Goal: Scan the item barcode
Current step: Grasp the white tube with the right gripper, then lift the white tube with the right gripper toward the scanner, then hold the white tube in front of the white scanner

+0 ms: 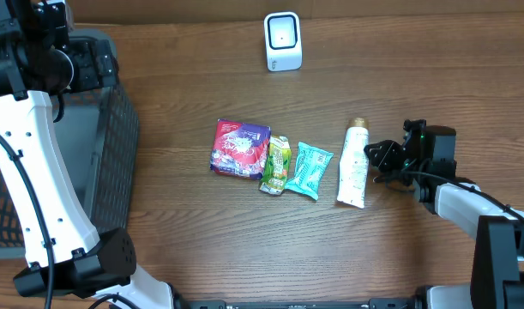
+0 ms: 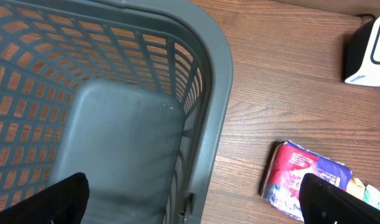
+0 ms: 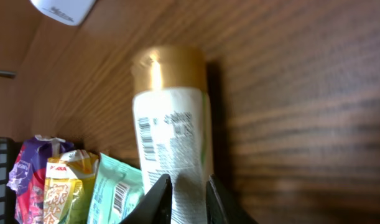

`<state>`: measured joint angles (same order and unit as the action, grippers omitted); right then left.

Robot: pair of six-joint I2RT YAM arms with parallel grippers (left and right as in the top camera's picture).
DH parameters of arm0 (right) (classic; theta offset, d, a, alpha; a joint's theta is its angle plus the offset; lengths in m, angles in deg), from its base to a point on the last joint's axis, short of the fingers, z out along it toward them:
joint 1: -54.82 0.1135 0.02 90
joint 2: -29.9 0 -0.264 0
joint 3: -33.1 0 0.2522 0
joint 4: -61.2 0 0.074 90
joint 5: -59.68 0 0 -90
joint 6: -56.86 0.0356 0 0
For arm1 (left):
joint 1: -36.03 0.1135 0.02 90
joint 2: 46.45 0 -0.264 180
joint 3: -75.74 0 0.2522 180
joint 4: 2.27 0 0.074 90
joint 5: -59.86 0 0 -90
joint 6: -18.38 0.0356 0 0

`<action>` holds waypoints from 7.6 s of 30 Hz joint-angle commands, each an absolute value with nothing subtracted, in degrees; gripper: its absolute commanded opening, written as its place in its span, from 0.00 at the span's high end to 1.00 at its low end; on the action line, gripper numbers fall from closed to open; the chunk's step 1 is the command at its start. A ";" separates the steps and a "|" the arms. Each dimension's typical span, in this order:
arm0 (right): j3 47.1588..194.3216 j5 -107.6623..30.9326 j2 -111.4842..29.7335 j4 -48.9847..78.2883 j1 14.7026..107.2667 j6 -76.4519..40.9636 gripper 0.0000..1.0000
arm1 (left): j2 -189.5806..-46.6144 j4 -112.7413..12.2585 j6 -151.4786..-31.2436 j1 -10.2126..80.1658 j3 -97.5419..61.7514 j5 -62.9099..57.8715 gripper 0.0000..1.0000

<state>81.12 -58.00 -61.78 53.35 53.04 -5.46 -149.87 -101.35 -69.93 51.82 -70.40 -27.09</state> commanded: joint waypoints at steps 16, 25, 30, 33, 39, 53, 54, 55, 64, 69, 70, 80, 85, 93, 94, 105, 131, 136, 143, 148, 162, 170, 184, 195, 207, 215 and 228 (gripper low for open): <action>108.14 -64.52 -62.07 9.50 51.42 -26.22 0.22 | -149.52 -101.27 -69.03 51.77 -70.50 -26.21 0.01; 99.20 -66.70 -65.08 7.14 53.32 -28.72 0.20 | -149.52 -101.27 -69.03 51.77 -70.50 -26.21 0.00; 93.36 -69.54 -65.13 13.68 53.32 -28.72 0.19 | -149.52 -101.27 -69.03 51.77 -70.50 -26.21 0.00; 89.91 -72.52 -65.13 19.14 53.32 -28.65 0.19 | -149.52 -101.27 -69.03 51.77 -70.50 -26.21 0.00; 83.79 -74.51 -65.23 29.22 53.32 -25.02 0.19 | -149.52 -101.27 -69.03 51.77 -70.50 -26.21 0.00; 70.39 -63.14 -65.39 52.39 53.32 -9.07 0.53 | -149.52 -101.27 -69.03 51.77 -70.50 -26.21 0.00; 69.76 -63.12 -65.39 53.87 53.32 -8.85 0.59 | -149.52 -101.27 -69.03 51.77 -70.50 -26.21 0.00; 69.28 -63.12 -65.39 54.99 53.32 -8.85 0.64 | -149.52 -101.27 -69.03 51.77 -70.50 -26.21 0.00; 69.32 -65.63 -65.34 59.49 53.19 -2.93 0.96 | -149.52 -101.27 -69.03 51.77 -70.50 -26.21 0.01; 74.55 -66.42 -63.46 51.40 53.17 -5.02 0.96 | -149.52 -101.27 -69.03 51.77 -70.50 -26.21 0.00; 77.10 -66.40 -62.52 46.92 53.17 -6.71 0.96 | -149.52 -101.27 -69.03 51.77 -70.50 -26.21 0.01; 108.60 -45.50 -60.10 3.65 58.20 -20.48 0.96 | -149.52 -101.27 -69.03 51.77 -70.50 -26.21 0.00; 120.79 -36.76 -60.10 -4.79 63.44 -23.25 0.96 | -149.52 -101.27 -69.03 51.77 -70.50 -26.21 0.00; 127.61 -23.75 -60.14 -6.32 70.81 -24.28 0.96 | -149.52 -101.27 -69.03 51.77 -70.50 -26.23 0.00; 127.55 -22.55 -60.36 -6.69 71.64 -24.26 0.96 | -149.52 -101.27 -69.03 51.77 -70.50 -26.21 0.01; 126.32 -4.61 -73.13 -11.50 79.68 -23.38 0.96 | -149.52 -101.27 -69.03 51.77 -70.50 -26.21 0.00; 122.61 -32.58 -80.45 -6.21 70.37 -19.45 0.39 | -149.52 -101.29 -69.03 51.75 -70.50 -26.21 0.01; 118.17 -40.21 -80.51 -2.65 65.72 -19.45 0.40 | -149.52 -101.27 -69.03 51.75 -70.50 -26.21 0.00; 112.71 -48.21 -80.51 3.28 64.06 -19.41 0.69 | -149.52 -101.27 -69.03 51.42 -70.50 -26.21 0.00; 113.95 -51.56 -80.12 2.53 63.95 -19.41 0.90 | -149.52 -101.27 -69.03 51.38 -70.50 -26.21 0.00; 150.37 -61.13 -74.63 -24.57 65.76 -31.21 0.97 | -149.52 -101.27 -69.03 51.27 -70.50 -26.21 0.00; 172.46 -70.59 -74.63 -28.96 69.02 -32.69 0.97 | -149.52 -101.27 -69.03 51.27 -70.50 -26.21 0.00; 171.66 -84.34 -76.64 -22.93 70.22 -37.72 0.97 | -149.52 -101.27 -69.03 51.27 -70.50 -26.23 0.00; 174.34 -70.88 -76.80 -10.47 69.43 -20.83 0.97 | -149.54 -101.29 -69.03 51.27 -70.50 -26.21 0.00; 174.58 -4.19 -85.45 -5.18 81.45 -37.42 0.96 | -149.52 -101.29 -69.03 51.27 -70.50 -26.21 0.00; 174.58 23.37 -103.57 16.76 84.49 -61.31 0.96 | -149.52 -101.29 -69.03 51.25 -70.50 -26.21 0.00; 174.34 25.12 -115.24 37.18 82.17 -90.59 0.96 | -149.54 -101.29 -69.03 51.27 -70.50 -26.21 0.00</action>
